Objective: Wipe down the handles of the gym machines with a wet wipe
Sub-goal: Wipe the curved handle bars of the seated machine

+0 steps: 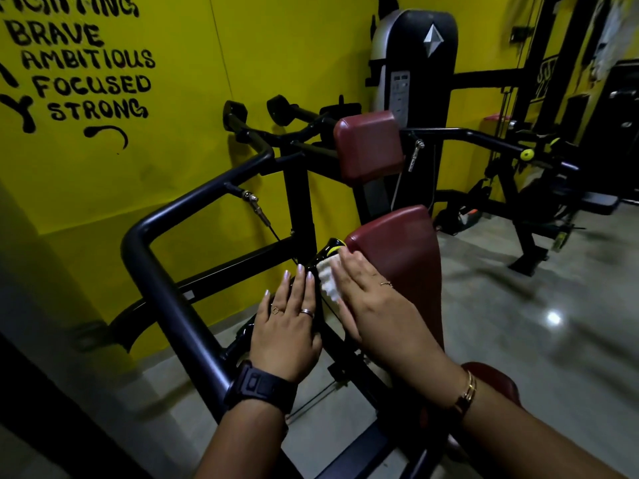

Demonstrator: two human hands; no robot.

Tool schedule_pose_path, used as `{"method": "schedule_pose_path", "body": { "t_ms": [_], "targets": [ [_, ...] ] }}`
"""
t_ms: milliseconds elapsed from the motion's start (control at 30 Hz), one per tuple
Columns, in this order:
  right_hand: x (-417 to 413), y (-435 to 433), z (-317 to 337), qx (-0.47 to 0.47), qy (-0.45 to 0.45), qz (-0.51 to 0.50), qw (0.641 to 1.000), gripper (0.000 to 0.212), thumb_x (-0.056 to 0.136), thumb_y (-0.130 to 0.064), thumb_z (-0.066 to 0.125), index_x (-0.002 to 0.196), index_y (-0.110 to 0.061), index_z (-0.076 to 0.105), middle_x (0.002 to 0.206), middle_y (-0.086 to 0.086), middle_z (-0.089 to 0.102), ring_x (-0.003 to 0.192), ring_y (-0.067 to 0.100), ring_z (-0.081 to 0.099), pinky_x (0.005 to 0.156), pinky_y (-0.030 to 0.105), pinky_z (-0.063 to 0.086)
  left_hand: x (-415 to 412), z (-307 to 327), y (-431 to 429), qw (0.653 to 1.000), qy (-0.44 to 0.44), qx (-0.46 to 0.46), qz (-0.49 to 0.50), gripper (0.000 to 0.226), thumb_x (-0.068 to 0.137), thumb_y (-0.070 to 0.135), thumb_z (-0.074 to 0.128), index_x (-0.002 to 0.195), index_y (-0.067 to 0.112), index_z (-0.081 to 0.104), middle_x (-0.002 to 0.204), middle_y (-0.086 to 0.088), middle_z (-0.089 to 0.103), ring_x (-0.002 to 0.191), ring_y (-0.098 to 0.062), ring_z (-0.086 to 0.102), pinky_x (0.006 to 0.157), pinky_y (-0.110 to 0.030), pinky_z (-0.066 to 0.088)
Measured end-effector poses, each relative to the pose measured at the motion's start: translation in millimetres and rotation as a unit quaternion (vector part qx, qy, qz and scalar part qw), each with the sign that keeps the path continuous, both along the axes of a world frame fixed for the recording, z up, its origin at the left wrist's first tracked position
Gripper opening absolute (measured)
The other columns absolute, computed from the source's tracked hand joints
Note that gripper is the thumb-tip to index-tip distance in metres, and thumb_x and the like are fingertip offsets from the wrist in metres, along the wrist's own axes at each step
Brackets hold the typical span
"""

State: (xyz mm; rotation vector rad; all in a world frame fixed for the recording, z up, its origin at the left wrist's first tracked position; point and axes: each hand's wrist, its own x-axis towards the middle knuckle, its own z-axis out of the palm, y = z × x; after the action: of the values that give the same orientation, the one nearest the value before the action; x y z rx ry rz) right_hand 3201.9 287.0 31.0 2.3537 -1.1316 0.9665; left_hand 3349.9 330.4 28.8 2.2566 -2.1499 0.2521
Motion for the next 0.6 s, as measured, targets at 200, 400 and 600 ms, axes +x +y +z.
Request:
{"method": "schedule_pose_path", "body": {
  "t_ms": [200, 400, 600],
  "targets": [
    [-20.7, 31.4, -18.6, 0.124, -0.086, -0.049, 0.987, 0.069, 0.092, -0.049, 0.033, 0.143, -0.003, 0.041, 0.137, 0.018, 0.053, 0.101, 0.029, 0.068, 0.071, 0.034, 0.057, 1.0, -1.5, 0.2, 1.0, 0.002, -0.012, -0.002, 0.082, 0.099, 0.038, 0.035, 0.137, 0.021, -0.036, 0.145, 0.003, -0.043, 0.136, -0.014, -0.034, 0.119, -0.039, -0.008],
    [-24.5, 61.3, -46.3, -0.006, -0.004, -0.087, 0.996, 0.053, 0.096, -0.033, 0.04, 0.136, 0.001, 0.05, 0.141, 0.026, 0.046, 0.124, 0.036, 0.054, 0.095, 0.04, 0.052, 1.3, -1.3, -0.2, 1.0, 0.011, -0.011, -0.005, 0.082, 0.099, 0.036, 0.035, 0.139, 0.021, -0.035, 0.143, 0.004, -0.043, 0.133, -0.013, -0.036, 0.119, -0.038, -0.009],
    [-13.1, 26.3, -25.9, -0.045, 0.052, -0.027, 0.997, 0.048, 0.09, -0.022, 0.039, 0.131, -0.006, 0.058, 0.141, 0.013, 0.051, 0.129, 0.032, 0.05, 0.103, 0.036, 0.044, 2.0, -1.3, 0.0, 1.0, 0.01, -0.016, -0.005, 0.081, 0.1, 0.038, 0.034, 0.142, 0.02, -0.033, 0.145, 0.003, -0.042, 0.143, -0.015, -0.029, 0.119, -0.039, -0.008]
  ]
}}
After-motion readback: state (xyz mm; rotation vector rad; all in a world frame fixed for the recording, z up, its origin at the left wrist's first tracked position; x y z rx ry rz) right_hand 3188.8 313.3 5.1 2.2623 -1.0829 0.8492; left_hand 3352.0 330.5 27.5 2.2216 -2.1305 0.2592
